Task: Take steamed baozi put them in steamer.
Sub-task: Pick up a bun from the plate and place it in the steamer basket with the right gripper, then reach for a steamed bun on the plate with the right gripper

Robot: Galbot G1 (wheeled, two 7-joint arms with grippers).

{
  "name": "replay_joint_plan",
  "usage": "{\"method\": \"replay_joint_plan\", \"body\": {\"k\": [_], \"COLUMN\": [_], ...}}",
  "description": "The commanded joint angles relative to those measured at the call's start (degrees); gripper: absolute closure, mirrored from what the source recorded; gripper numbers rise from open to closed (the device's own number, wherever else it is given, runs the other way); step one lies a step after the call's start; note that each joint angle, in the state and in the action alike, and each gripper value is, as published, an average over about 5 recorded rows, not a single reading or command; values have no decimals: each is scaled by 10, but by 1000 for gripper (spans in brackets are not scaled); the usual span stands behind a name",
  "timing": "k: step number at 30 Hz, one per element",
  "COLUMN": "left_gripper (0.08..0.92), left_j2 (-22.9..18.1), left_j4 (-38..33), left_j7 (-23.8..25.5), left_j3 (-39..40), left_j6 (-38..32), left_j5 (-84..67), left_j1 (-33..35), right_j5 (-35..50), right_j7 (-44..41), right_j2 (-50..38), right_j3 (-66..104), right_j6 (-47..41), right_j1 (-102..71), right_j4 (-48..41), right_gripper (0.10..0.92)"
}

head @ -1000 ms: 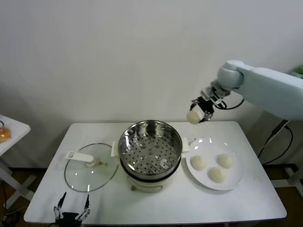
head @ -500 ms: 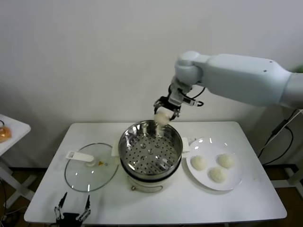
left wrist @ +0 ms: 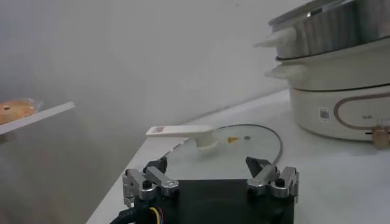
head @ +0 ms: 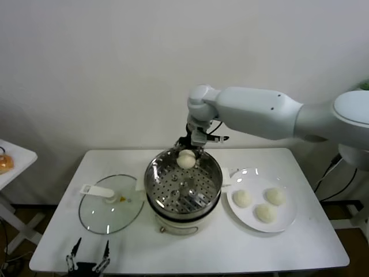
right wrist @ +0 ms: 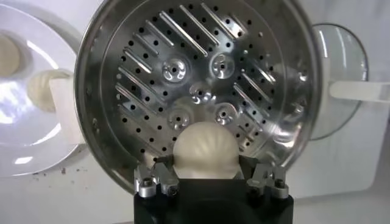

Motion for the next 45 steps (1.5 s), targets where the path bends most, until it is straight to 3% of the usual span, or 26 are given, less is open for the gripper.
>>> {"method": "replay_joint_plan", "body": {"k": [1, 17, 24, 29, 36, 39, 45], "left_gripper": [177, 177, 177, 177, 177, 177, 177], "left_j2": [-1, 0, 0, -1, -2, -2, -2], "left_j4": [4, 10, 8, 4, -4, -4, -4], "left_j7": [0, -3, -3, -3, -4, -4, -4], "left_j3": [0, 0, -1, -1, -2, -1, 2], "left_j6": [-1, -8, -9, -8, -7, -7, -7], "left_j5": [1, 3, 3, 4, 7, 8, 9], "left_j1": [-2, -3, -3, -1, 3, 3, 2], "right_j5": [-51, -82, -22, 62, 363, 454, 479], "right_j7": [7, 22, 31, 14, -32, -35, 24], "right_j2": [24, 55, 53, 27, -51, -106, -215], "right_j3": [19, 54, 42, 7, -167, -231, -280], "right_j6": [28, 60, 62, 42, -130, -226, -403], "right_j1": [-63, -92, -81, -18, 140, 186, 225], "right_j4": [-48, -138, -135, -88, 20, 61, 144], "right_gripper": [310, 307, 216, 203, 203, 203, 203]}}
